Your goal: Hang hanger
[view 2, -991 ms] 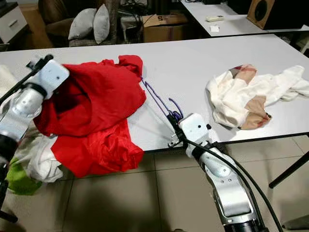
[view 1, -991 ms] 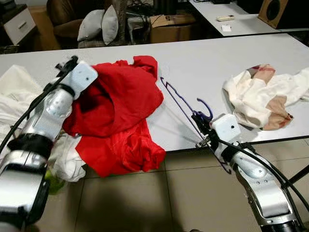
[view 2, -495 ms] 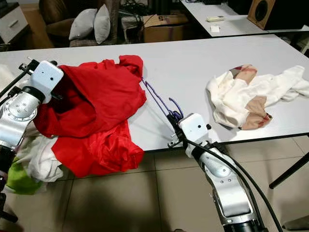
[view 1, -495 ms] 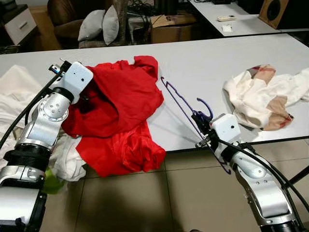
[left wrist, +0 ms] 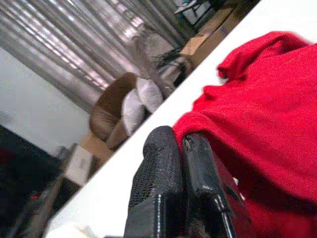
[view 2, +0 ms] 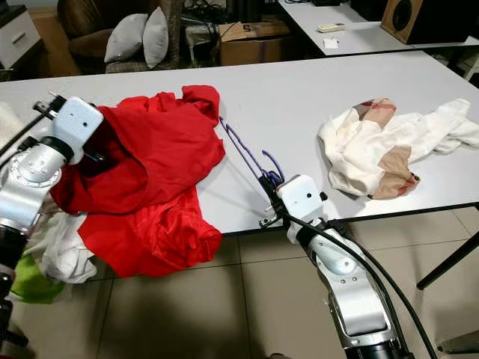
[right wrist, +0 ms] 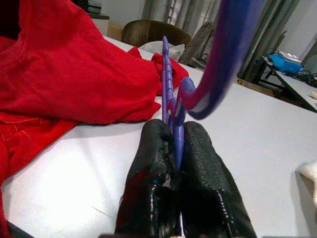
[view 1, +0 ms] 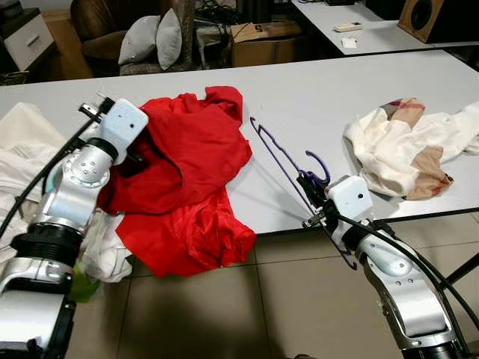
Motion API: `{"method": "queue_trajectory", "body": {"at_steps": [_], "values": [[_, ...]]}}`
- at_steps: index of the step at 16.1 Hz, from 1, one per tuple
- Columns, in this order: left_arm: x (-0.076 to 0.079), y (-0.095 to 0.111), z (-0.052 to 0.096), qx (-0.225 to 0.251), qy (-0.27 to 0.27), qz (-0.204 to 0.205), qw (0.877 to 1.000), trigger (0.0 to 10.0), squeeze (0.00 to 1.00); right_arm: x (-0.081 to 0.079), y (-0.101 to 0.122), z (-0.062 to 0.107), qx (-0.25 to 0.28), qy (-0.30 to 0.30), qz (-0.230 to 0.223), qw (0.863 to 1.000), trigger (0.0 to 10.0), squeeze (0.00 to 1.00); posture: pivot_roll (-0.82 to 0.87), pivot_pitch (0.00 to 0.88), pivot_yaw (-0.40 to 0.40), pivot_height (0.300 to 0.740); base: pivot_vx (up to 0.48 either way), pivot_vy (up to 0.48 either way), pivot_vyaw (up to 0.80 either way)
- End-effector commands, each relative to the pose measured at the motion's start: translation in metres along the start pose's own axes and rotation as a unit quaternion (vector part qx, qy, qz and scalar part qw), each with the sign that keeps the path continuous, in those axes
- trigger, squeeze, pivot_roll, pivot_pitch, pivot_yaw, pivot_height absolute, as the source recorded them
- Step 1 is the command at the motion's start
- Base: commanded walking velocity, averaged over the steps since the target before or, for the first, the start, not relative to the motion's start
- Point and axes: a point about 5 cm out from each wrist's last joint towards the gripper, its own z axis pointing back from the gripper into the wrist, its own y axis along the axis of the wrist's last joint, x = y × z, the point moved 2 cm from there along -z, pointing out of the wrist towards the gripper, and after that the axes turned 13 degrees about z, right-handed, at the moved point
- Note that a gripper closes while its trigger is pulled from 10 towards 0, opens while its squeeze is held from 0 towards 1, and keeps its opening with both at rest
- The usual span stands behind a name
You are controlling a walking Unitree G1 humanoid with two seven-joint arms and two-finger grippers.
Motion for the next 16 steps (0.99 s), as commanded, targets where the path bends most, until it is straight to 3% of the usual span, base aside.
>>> {"method": "queue_trajectory", "body": {"at_steps": [1, 3, 4, 6, 7, 8, 9, 11, 12, 16], "values": [[0.0, -0.001, 0.002, -0.003, -0.003, 0.017, 1.0, 0.0, 0.0, 0.003, 0.003, -0.001, 0.007, -0.007, 0.003, 1.0, 10.0, 0.0, -0.07, 0.0, 0.098, 0.74, 0.0, 0.0, 0.0], [0.014, 0.01, 0.004, 0.034, -0.019, 0.159, 0.986, 0.0, 0.0, 0.009, 0.004, 0.001, 0.008, -0.034, -0.002, 0.999, 10.0, 0.0, -0.07, 0.0, 0.097, 0.74, 0.0, 0.0, 0.0], [0.016, 0.017, 0.005, 0.05, -0.019, 0.191, 0.98, 0.0, 0.0, 0.014, 0.005, 0.001, 0.009, -0.051, -0.003, 0.999, 10.0, 0.0, -0.07, 0.0, 0.094, 0.74, 0.0, 0.0, 0.0], [0.025, 0.031, 0.009, 0.069, -0.032, 0.273, 0.959, 0.0, 0.0, 0.029, 0.012, 0.002, 0.023, -0.106, -0.047, 0.993, 10.0, 0.0, -0.06, 0.0, 0.097, 0.74, 0.0, 0.0, 0.0], [0.029, 0.028, 0.011, 0.059, -0.034, 0.279, 0.958, 0.0, 0.0, 0.03, 0.011, 0.003, 0.022, -0.105, -0.053, 0.993, 10.0, 0.0, -0.06, 0.0, 0.094, 0.74, 0.0, 0.0, 0.0], [0.036, 0.021, 0.016, 0.041, -0.032, 0.288, 0.956, 4.6, 0.0, 0.031, 0.009, 0.002, 0.015, -0.103, -0.069, 0.992, 10.0, 0.0, -0.03, 0.0, 0.07, 0.74, 0.0, 0.0, 0.0], [0.044, 0.014, 0.019, 0.008, -0.03, 0.294, 0.955, 10.0, 0.0, 0.033, 0.006, 0.001, 0.011, -0.107, -0.097, 0.989, 10.0, 0.0, -0.03, 0.0, 0.056, 0.74, 0.0, 0.0, 0.0], [0.049, 0.015, 0.028, 0.018, 0.001, 0.309, 0.951, 10.0, 0.0, 0.032, 0.005, 0.0, 0.002, -0.111, -0.127, 0.986, 10.0, 0.0, -0.01, 0.0, 0.033, 0.74, 0.0, 0.0, 0.0], [0.051, 0.022, 0.033, 0.033, 0.007, 0.336, 0.941, 10.0, 0.0, 0.029, 0.013, 0.0, 0.015, -0.113, -0.139, 0.984, 10.0, 0.0, -0.01, 0.0, 0.014, 0.74, 0.0, 0.0, 0.0], [0.068, 0.024, 0.039, 0.031, -0.012, 0.337, 0.941, 10.0, 0.0, 0.021, 0.006, -0.004, -0.022, -0.108, -0.132, 0.985, 10.0, 0.0, -0.03, 0.0, -0.008, 0.74, 0.0, 0.0, 0.0]]}}
